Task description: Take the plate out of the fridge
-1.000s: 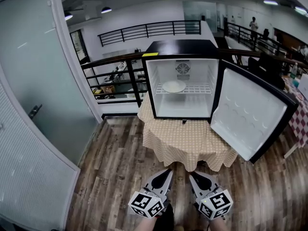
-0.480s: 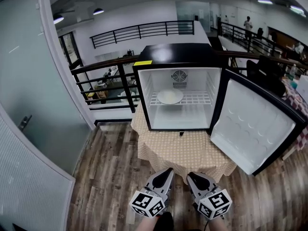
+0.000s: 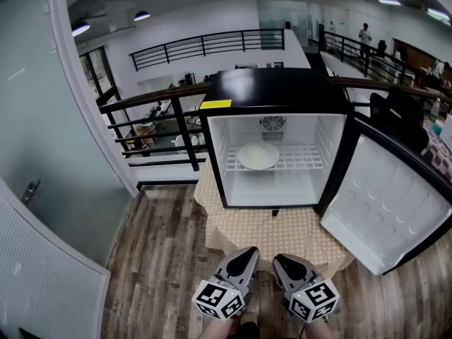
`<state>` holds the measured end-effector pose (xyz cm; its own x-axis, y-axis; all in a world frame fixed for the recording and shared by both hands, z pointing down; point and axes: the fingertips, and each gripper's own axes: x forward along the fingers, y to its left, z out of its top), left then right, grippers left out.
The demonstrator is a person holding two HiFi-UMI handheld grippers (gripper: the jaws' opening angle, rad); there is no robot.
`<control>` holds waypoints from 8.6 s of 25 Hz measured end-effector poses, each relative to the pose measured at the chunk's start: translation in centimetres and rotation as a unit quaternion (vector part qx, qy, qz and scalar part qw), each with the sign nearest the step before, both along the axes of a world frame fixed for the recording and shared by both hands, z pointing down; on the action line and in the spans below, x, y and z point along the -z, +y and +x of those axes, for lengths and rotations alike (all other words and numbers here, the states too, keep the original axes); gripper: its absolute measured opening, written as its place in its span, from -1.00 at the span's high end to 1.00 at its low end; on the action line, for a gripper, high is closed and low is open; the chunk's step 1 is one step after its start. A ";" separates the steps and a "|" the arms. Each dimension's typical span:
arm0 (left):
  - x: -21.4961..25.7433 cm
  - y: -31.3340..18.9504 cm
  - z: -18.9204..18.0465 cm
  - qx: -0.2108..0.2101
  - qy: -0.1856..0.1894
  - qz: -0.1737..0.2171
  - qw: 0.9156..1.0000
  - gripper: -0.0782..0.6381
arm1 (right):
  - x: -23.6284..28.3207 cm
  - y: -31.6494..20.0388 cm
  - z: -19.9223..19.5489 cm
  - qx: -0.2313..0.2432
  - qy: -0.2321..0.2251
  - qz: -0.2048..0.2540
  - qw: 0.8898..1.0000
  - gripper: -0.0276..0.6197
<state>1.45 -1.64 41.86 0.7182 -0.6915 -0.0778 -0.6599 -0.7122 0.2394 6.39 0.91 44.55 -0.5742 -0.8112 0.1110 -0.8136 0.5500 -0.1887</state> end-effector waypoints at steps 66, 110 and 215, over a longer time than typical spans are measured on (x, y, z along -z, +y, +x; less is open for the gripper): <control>-1.9 -22.5 0.0 -0.007 0.018 -0.007 1.000 0.73 | 0.8 -31.4 1.9 -0.105 -0.458 -0.254 0.845 0.44; -2.4 -21.8 -1.5 -0.004 0.021 -0.018 1.000 0.73 | 0.9 -30.0 2.0 -0.138 -0.545 -0.283 0.777 0.77; -1.9 -17.4 0.5 -0.036 0.008 -0.014 0.999 0.73 | 0.4 -23.9 4.2 -0.138 -0.583 -0.226 0.768 0.75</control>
